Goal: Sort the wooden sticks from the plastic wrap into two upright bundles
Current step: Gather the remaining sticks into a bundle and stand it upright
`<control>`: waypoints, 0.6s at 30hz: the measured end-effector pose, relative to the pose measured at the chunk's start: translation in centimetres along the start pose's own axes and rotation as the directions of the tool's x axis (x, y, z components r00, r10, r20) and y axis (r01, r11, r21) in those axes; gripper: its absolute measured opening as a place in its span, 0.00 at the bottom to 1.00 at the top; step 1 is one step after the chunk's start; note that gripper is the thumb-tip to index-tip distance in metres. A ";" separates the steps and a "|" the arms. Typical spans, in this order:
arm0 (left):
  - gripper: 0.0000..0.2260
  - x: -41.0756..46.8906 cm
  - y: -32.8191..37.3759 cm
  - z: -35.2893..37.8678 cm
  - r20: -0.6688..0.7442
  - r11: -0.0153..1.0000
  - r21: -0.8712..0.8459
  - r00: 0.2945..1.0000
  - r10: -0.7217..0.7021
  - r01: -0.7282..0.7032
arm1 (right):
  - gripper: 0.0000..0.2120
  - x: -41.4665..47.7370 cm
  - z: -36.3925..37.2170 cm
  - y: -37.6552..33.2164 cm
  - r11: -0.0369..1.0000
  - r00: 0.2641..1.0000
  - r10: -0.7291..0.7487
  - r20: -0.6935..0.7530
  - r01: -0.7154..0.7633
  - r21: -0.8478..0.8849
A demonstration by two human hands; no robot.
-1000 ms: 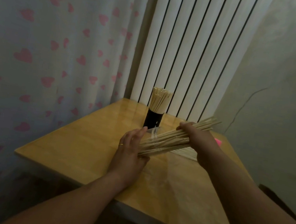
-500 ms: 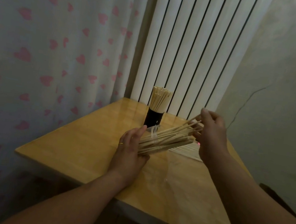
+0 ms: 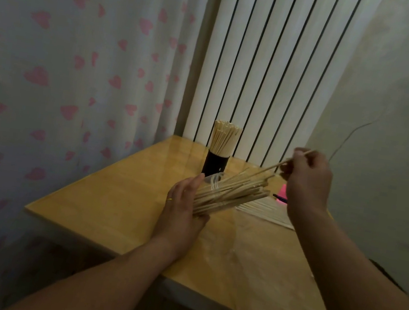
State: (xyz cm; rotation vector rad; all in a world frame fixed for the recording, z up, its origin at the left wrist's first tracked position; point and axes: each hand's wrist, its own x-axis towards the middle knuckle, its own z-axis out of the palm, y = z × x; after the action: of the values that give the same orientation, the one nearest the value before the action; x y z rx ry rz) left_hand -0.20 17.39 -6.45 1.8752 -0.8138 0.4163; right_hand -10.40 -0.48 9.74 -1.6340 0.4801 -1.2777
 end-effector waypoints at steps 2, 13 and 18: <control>0.45 0.0 0.1 0.0 0.004 1.000 0.000 1.000 -0.006 0.006 | 0.05 0.8 -0.6 -1.0 0.997 0.992 -0.050 -0.113 0.056 0.048; 0.45 0.0 0.0 -0.1 0.012 1.000 0.000 1.000 0.007 -0.007 | 0.07 -3.0 -0.3 1.7 0.954 0.963 -0.098 0.253 0.163 -0.251; 0.45 0.0 0.0 0.1 0.017 1.000 0.017 1.000 0.020 -0.020 | 0.28 -4.2 0.6 2.5 0.948 0.879 -0.049 0.474 0.190 -0.254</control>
State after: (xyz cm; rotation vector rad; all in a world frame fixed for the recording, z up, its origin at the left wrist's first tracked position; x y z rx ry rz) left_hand -0.21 17.32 -6.43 1.8901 -0.8429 0.4216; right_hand -10.79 1.91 5.41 -2.1761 0.2801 -0.8794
